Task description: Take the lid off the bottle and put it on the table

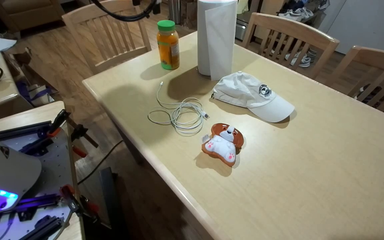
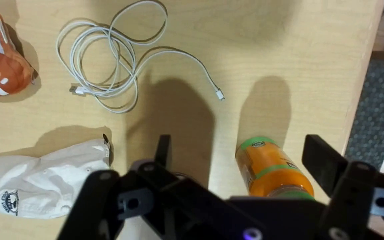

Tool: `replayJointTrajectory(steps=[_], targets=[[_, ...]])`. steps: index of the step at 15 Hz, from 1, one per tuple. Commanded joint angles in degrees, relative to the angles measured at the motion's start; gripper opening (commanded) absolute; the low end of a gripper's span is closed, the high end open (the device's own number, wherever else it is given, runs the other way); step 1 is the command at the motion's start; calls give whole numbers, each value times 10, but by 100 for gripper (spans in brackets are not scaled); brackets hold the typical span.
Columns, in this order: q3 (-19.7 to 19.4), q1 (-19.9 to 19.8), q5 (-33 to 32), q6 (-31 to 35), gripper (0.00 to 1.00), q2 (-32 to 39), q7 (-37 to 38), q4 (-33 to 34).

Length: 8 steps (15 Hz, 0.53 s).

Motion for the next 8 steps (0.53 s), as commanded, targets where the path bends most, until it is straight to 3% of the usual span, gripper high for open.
replayJointTrajectory(steps=[1,6,8], targets=[[-3,0,19,5,100,1,-46,-1],[13,13,43,15,100,89,-185,50],[21,18,24,19,100,125,-209,76]])
